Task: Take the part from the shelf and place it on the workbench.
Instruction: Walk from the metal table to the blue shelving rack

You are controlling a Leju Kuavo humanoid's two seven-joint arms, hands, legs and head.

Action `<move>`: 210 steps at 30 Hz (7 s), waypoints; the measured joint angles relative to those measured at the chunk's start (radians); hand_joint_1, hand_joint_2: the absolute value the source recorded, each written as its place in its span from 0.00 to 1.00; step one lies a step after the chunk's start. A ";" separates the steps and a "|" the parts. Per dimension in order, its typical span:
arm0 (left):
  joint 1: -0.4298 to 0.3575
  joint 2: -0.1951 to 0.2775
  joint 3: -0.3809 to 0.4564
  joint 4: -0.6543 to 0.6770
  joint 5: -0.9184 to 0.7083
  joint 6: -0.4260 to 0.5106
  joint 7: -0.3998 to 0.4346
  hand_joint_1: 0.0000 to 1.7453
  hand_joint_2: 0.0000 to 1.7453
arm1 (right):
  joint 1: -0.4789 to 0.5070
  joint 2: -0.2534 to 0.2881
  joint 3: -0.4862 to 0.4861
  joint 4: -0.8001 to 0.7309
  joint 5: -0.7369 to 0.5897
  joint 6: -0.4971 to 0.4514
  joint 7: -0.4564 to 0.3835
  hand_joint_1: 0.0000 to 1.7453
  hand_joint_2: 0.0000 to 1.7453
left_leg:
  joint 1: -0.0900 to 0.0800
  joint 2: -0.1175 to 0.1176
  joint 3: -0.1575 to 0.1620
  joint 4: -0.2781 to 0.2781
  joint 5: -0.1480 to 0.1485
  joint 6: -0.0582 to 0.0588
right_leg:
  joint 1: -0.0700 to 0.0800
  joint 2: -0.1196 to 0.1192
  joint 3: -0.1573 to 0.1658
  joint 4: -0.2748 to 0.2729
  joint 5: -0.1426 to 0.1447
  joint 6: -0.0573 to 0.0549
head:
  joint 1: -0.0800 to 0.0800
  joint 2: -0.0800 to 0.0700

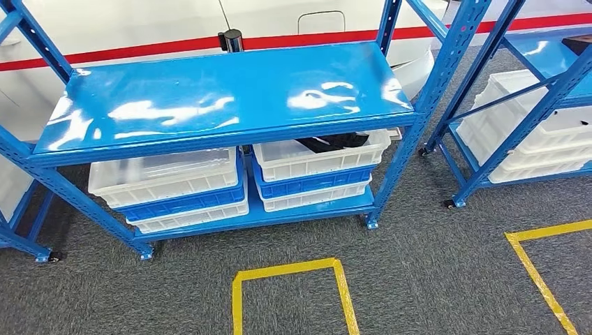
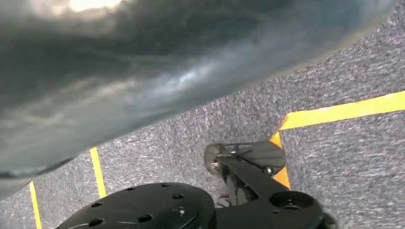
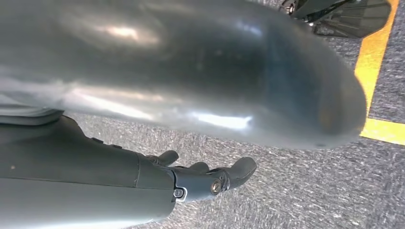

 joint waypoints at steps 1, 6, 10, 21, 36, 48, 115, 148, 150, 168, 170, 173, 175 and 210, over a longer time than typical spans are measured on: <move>0.000 0.000 0.000 0.000 0.000 0.000 0.000 0.00 0.00 | 0.001 0.000 0.000 0.000 0.000 0.000 0.000 0.00 0.00 | 0.002 0.001 0.026 -0.066 0.039 0.000 | 0.001 0.002 0.006 0.000 -0.006 0.005 | -0.001 0.000; -0.002 0.000 0.000 0.000 0.000 0.001 0.001 0.00 0.00 | -0.003 0.001 0.000 0.000 0.000 0.000 0.000 0.00 0.00 | -0.003 -0.003 0.072 -0.178 0.068 0.023 | 0.008 0.004 0.012 -0.005 -0.024 0.033 | 0.002 0.000; -0.002 0.000 0.000 0.000 0.000 0.002 0.002 0.00 0.00 | -0.003 0.002 0.000 0.000 0.001 0.000 0.000 0.00 0.00 | 0.000 -0.003 0.082 -0.188 0.066 0.048 | 0.008 0.000 -0.064 0.141 -0.087 0.032 | 0.006 0.000; -0.002 0.000 0.000 0.000 0.000 0.002 0.002 0.00 0.00 | -0.002 0.003 0.000 0.000 0.001 0.000 0.000 0.00 0.00 | -0.007 -0.010 0.123 -0.194 0.026 0.020 | 0.011 -0.006 -0.055 0.009 0.032 0.033 | 0.008 0.000; -0.001 0.000 0.000 0.000 0.000 0.002 0.003 0.00 0.00 | -0.002 0.004 0.000 0.000 0.004 -0.003 -0.018 0.00 0.00 | -0.010 -0.003 0.077 -0.176 0.064 0.022 | 0.011 0.001 0.009 -0.003 -0.021 0.024 | 0.001 0.000; 0.000 -0.003 0.000 0.000 0.001 0.002 0.002 0.00 0.00 | 0.001 0.000 -0.003 0.000 0.013 -0.035 -0.049 0.00 0.00 | -0.006 -0.010 0.115 -0.191 0.037 0.047 | 0.007 -0.004 -0.099 0.084 0.000 0.063 | 0.010 0.000; -0.001 -0.002 0.002 0.000 0.009 0.004 0.001 0.00 0.00 | 0.004 0.010 -0.003 0.000 0.035 -0.021 -0.093 0.00 0.00 | -0.010 -0.003 0.112 -0.177 0.026 0.015 | 0.008 -0.004 -0.031 -0.003 0.025 0.014 | 0.005 0.000; 0.001 -0.003 0.002 0.000 0.000 0.029 0.006 0.00 0.00 | 0.009 0.015 -0.003 0.000 0.033 -0.013 -0.105 0.00 0.00 | -0.014 -0.007 0.133 -0.212 0.038 0.054 | 0.013 -0.002 -0.040 -0.003 0.032 0.036 | 0.010 0.000; 0.001 -0.003 0.002 0.000 -0.001 0.030 0.002 0.00 0.00 | 0.010 0.015 -0.003 0.000 0.030 0.002 -0.116 0.00 0.00 | -0.013 -0.006 0.136 -0.216 0.039 0.048 | 0.013 -0.001 -0.039 -0.003 0.030 0.034 | 0.009 0.000; 0.001 -0.006 0.002 0.000 -0.002 0.032 -0.008 0.00 0.00 | 0.010 0.011 -0.003 0.000 0.055 0.022 -0.138 0.00 0.00 | -0.018 -0.006 0.139 -0.220 0.039 0.024 | 0.009 -0.001 -0.034 -0.003 0.029 0.031 | 0.010 0.000; 0.001 -0.006 0.002 0.000 -0.002 0.032 -0.009 0.00 0.00 | 0.010 0.011 -0.003 0.000 0.055 0.023 -0.137 0.00 0.00 | -0.018 -0.006 0.140 -0.220 0.039 0.024 | 0.009 -0.001 -0.034 -0.003 0.029 0.032 | 0.010 0.000; 0.001 -0.006 0.002 0.000 -0.002 0.032 -0.010 0.00 0.00 | 0.010 0.011 -0.003 0.000 0.058 0.023 -0.136 0.00 0.00 | -0.018 -0.006 0.140 -0.220 0.039 0.024 | 0.008 -0.001 -0.034 -0.003 0.029 0.032 | 0.010 0.000; 0.001 -0.006 0.002 0.000 -0.002 0.032 -0.010 0.00 0.00 | 0.010 0.011 -0.003 0.000 0.058 0.023 -0.136 0.00 0.00 | -0.018 -0.006 0.140 -0.220 0.039 0.024 | 0.008 -0.001 -0.034 -0.003 0.029 0.032 | 0.010 0.000; 0.000 -0.008 0.002 0.000 -0.007 0.036 -0.010 0.00 0.00 | 0.009 0.011 -0.003 0.000 0.069 0.023 -0.131 0.00 0.00 | -0.018 -0.006 0.140 -0.220 0.039 0.024 | 0.009 -0.001 -0.034 -0.003 0.029 0.032 | 0.010 0.000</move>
